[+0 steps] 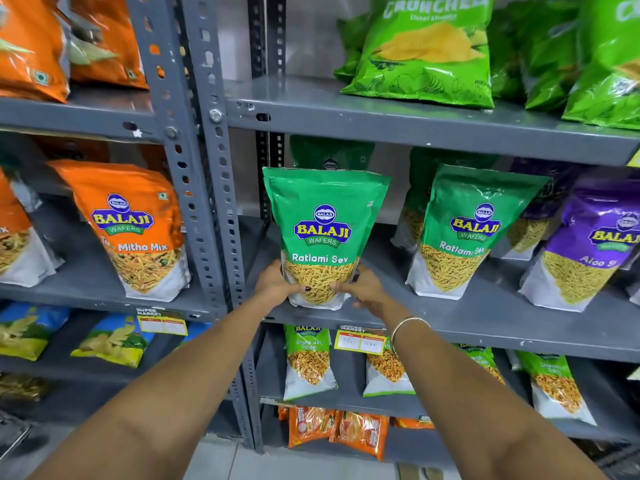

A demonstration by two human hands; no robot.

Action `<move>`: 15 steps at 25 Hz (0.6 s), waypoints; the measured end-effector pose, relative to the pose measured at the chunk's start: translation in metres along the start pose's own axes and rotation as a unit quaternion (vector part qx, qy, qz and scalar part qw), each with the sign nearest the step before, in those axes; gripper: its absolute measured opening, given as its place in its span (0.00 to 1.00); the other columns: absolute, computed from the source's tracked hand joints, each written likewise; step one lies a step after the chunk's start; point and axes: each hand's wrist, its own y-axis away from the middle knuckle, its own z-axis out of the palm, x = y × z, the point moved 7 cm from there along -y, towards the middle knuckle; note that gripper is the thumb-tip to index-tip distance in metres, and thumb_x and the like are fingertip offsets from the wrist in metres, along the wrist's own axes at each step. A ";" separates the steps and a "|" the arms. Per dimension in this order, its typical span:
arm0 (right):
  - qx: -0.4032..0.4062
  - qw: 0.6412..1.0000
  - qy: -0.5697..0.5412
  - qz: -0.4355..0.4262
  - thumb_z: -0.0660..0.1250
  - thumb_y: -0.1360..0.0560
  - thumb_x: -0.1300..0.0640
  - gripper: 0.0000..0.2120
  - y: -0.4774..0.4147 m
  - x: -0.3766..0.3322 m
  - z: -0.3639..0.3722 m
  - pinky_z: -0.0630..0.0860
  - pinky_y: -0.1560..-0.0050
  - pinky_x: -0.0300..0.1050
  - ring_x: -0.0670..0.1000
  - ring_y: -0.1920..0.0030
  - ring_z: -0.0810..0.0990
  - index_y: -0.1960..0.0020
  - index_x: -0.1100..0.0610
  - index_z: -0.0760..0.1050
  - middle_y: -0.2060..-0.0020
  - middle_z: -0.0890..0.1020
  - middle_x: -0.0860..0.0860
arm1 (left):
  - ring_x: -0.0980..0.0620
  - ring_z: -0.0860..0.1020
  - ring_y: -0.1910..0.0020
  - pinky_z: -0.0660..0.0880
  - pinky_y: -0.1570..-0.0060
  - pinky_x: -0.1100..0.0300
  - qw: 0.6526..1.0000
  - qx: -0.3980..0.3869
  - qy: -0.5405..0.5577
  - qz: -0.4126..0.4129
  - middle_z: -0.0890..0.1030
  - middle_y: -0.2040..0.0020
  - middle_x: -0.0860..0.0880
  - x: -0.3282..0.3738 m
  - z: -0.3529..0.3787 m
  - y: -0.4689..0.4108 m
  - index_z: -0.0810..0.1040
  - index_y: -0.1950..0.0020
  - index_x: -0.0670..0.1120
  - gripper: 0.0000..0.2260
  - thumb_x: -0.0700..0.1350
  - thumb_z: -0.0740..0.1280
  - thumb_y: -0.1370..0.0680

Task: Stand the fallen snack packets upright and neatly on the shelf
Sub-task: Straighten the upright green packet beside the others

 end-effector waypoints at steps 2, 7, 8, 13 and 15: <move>-0.006 1.000 -0.010 0.006 0.73 0.31 0.64 0.29 0.003 0.001 0.001 0.72 0.57 0.41 0.54 0.42 0.74 0.33 0.62 0.67 0.34 0.75 0.58 | 0.42 0.78 0.41 0.75 0.41 0.49 1.000 0.003 -0.011 0.001 0.80 0.40 0.40 0.002 -0.002 0.006 0.72 0.39 0.39 0.28 0.40 0.77 0.36; 0.001 1.000 0.011 0.003 0.73 0.32 0.61 0.29 0.004 0.002 0.001 0.72 0.37 0.56 0.60 0.33 0.73 0.33 0.61 0.67 0.34 0.75 0.58 | 0.42 0.77 0.39 0.74 0.40 0.50 1.000 0.002 -0.024 0.017 0.79 0.38 0.40 0.006 -0.003 0.010 0.72 0.38 0.39 0.28 0.40 0.77 0.35; 0.000 1.000 0.013 0.003 0.74 0.32 0.61 0.29 0.004 0.003 0.001 0.72 0.35 0.58 0.60 0.33 0.73 0.33 0.60 0.67 0.34 0.75 0.58 | 0.42 0.77 0.39 0.74 0.40 0.50 1.000 -0.001 -0.021 0.018 0.79 0.38 0.40 0.006 -0.003 0.009 0.72 0.38 0.39 0.28 0.40 0.76 0.35; -0.003 1.000 0.030 0.002 0.74 0.32 0.60 0.29 0.006 0.003 0.002 0.72 0.36 0.57 0.60 0.34 0.73 0.34 0.60 0.68 0.34 0.75 0.58 | 0.42 0.77 0.39 0.74 0.39 0.49 1.000 -0.009 -0.010 0.026 0.79 0.38 0.39 0.004 -0.003 0.012 0.72 0.38 0.38 0.28 0.39 0.77 0.35; -0.003 1.000 0.027 0.004 0.73 0.31 0.60 0.29 0.007 0.004 0.002 0.72 0.37 0.57 0.60 0.34 0.73 0.34 0.60 0.68 0.34 0.75 0.58 | 0.42 0.77 0.39 0.74 0.39 0.49 1.000 -0.010 -0.015 0.025 0.79 0.38 0.39 0.003 -0.004 0.013 0.72 0.38 0.38 0.28 0.39 0.77 0.35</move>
